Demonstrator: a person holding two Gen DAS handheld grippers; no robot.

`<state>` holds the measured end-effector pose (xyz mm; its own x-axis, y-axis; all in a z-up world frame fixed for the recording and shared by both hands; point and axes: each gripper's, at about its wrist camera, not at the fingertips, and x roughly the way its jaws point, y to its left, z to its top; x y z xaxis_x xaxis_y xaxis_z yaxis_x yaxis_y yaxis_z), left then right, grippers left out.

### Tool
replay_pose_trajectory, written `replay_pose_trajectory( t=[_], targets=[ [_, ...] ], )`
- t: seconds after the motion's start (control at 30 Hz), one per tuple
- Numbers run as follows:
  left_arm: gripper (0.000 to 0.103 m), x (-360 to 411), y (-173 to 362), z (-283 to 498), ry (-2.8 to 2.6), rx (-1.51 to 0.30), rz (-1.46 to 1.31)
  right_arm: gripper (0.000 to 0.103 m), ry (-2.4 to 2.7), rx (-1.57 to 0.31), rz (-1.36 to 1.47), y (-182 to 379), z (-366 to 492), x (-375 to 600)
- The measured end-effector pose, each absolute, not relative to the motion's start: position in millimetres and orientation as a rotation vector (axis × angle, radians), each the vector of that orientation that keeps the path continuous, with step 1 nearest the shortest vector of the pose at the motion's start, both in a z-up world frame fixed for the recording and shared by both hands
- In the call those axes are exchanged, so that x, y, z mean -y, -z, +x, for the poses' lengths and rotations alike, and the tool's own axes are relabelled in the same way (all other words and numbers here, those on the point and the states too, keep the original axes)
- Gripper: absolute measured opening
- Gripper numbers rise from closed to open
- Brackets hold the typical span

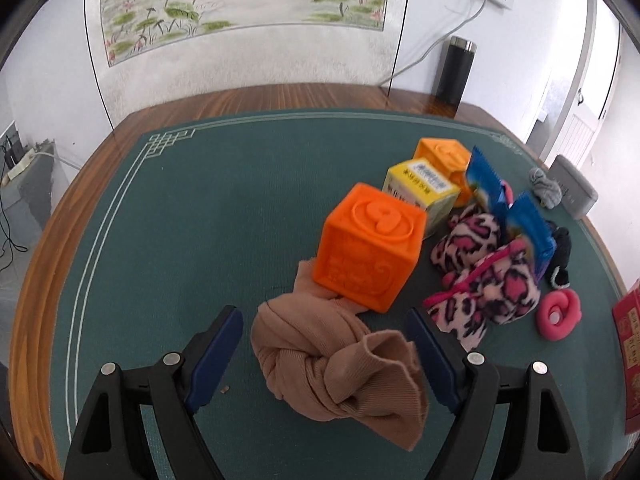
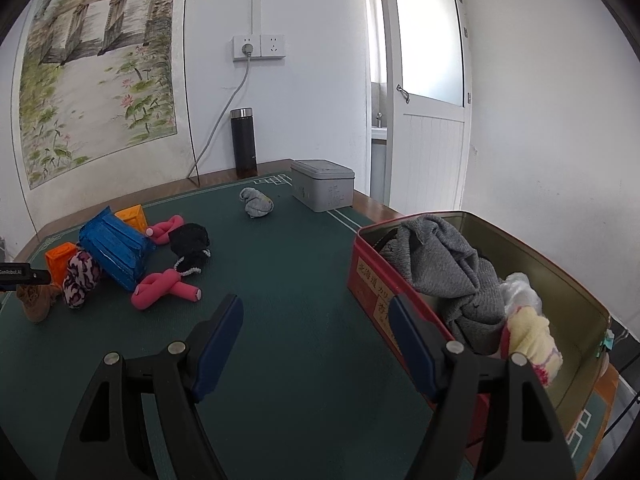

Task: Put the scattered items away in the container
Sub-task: 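Move the left tool to the tan knotted stocking and grasp it, then lift the tan stocking with the left tool while the right tool grasps the pink foam ring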

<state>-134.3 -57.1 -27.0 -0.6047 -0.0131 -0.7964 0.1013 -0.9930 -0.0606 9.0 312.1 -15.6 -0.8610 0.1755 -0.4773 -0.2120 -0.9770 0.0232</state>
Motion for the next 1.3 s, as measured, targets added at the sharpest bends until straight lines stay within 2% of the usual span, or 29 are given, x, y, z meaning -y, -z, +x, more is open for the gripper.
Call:
replay_pose_trajectory(
  t=[0.33, 0.37, 0.4, 0.43, 0.47, 0.6, 0.8, 1.13, 1.2, 1.3],
  targets=[
    [0.084, 68, 48, -143, 2.712, -0.277, 1.379, 0.078, -2.851, -0.112, -0.714, 16, 8, -314],
    [0.076, 69, 48, -142, 2.714, -0.295, 1.379, 0.078, -2.852, -0.109, -0.713, 17, 8, -313],
    [0.073, 69, 47, -142, 2.718, -0.303, 1.376, 0.078, -2.853, -0.106, -0.711, 17, 8, -313],
    [0.063, 67, 46, -142, 2.724, -0.305, 1.37, 0.078, -2.854, -0.104, -0.712, 17, 8, -312],
    [0.062, 66, 44, -141, 2.727, -0.301, 1.363, 0.078, -2.856, -0.103, -0.714, 17, 8, -312],
    [0.061, 60, 40, -139, 2.735, -0.284, 1.347, 0.078, -2.902, -0.134, -0.808, 21, 1, -310],
    [0.061, 63, 33, -135, 2.746, -0.303, 1.328, 0.078, -3.073, -0.363, -1.33, 27, -41, -285],
    [0.061, 75, 13, -128, 2.781, -0.365, 1.246, 0.078, -3.019, -0.613, -1.614, 52, -135, -246],
    [0.061, 77, 9, -126, 2.788, -0.366, 1.229, 0.078, -3.012, -0.608, -1.613, 56, -147, -240],
    [0.061, 79, 6, -125, 2.788, -0.364, 1.216, 0.078, -3.019, -0.505, -1.58, 57, -158, -229]
  ],
)
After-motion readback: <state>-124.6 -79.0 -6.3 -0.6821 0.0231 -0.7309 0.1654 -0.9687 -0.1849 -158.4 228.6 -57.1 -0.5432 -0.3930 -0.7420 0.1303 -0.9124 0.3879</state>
